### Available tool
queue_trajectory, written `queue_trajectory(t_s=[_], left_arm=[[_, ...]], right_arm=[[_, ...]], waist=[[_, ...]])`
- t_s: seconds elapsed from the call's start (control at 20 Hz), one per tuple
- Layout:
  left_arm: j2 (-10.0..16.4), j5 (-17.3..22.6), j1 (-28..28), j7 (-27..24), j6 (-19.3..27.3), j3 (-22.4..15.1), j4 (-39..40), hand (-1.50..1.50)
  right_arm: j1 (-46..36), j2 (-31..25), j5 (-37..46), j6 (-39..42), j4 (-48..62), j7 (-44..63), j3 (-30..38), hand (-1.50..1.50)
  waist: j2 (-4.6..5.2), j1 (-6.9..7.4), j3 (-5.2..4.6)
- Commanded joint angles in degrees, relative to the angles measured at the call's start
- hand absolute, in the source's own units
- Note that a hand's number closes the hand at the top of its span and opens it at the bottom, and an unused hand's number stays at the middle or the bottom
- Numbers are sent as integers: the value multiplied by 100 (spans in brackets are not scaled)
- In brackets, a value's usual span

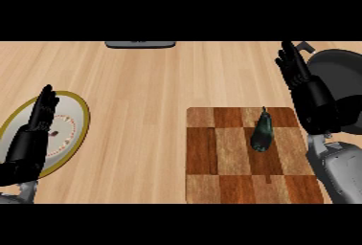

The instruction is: Pick the eggplant from the cutting board and place it in the pot

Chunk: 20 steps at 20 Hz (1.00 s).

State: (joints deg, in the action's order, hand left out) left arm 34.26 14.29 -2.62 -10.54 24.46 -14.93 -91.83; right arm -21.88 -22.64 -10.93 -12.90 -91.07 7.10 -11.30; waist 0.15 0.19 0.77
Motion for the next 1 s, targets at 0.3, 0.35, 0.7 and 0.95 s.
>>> queue_trajectory(t_s=[0.3, 0.35, 0.7, 0.95], left_arm=[[-832, 450, 288, 60, 279, 42, -47, 0], [-929, 577, 367, 83, 299, 98, -11, 0], [-1529, 436, 391, -490, 13, -404, 296, 0], [-1526, 336, 397, -224, 15, -476, -5, 0]], right_arm=[[1781, -1659, 1980, -1355, 248, -88, 1249, 150], [1889, -1237, 1841, -2140, 252, 2, 1801, -150], [3365, 432, 3428, -4042, -1703, -790, 608, -150], [3845, 666, 5349, -3680, -2295, 889, -71, -150]], waist=[[20, -957, -199], [-53, -1011, -135], [-49, -258, -97], [-22, -46, -101]])
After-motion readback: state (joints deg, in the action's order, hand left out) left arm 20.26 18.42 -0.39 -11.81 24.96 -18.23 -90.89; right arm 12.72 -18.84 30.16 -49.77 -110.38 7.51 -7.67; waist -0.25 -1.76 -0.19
